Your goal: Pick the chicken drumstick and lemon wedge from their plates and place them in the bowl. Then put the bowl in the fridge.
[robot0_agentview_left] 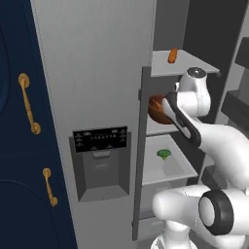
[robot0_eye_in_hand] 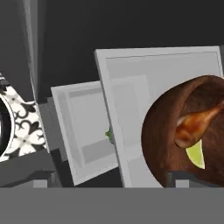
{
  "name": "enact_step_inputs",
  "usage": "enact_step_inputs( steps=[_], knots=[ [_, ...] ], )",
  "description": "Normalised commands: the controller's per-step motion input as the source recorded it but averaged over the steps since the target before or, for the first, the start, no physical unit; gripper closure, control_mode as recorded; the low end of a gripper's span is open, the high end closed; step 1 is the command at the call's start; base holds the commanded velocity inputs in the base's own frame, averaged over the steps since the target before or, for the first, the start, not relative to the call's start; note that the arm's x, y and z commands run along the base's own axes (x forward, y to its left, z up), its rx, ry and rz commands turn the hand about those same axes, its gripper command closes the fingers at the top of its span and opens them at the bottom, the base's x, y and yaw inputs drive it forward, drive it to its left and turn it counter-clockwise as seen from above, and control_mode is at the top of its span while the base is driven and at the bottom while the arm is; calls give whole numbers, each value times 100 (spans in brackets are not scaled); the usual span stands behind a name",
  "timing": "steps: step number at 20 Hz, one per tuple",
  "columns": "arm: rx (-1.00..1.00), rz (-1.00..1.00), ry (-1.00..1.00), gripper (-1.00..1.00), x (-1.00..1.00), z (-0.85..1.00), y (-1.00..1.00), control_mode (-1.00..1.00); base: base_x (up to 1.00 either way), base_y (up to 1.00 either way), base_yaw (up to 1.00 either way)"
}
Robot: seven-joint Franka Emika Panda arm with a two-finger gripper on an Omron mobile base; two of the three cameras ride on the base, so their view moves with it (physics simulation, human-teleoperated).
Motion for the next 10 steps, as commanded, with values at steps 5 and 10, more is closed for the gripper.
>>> enact_step_inputs(
  steps=[5,10],
  knots=[
    [11,-17,5,-100,-98,49,14,-100,0,0,0],
    [12,-19,7,-100,-100,47,21,-100,0,0,0]
  ],
)
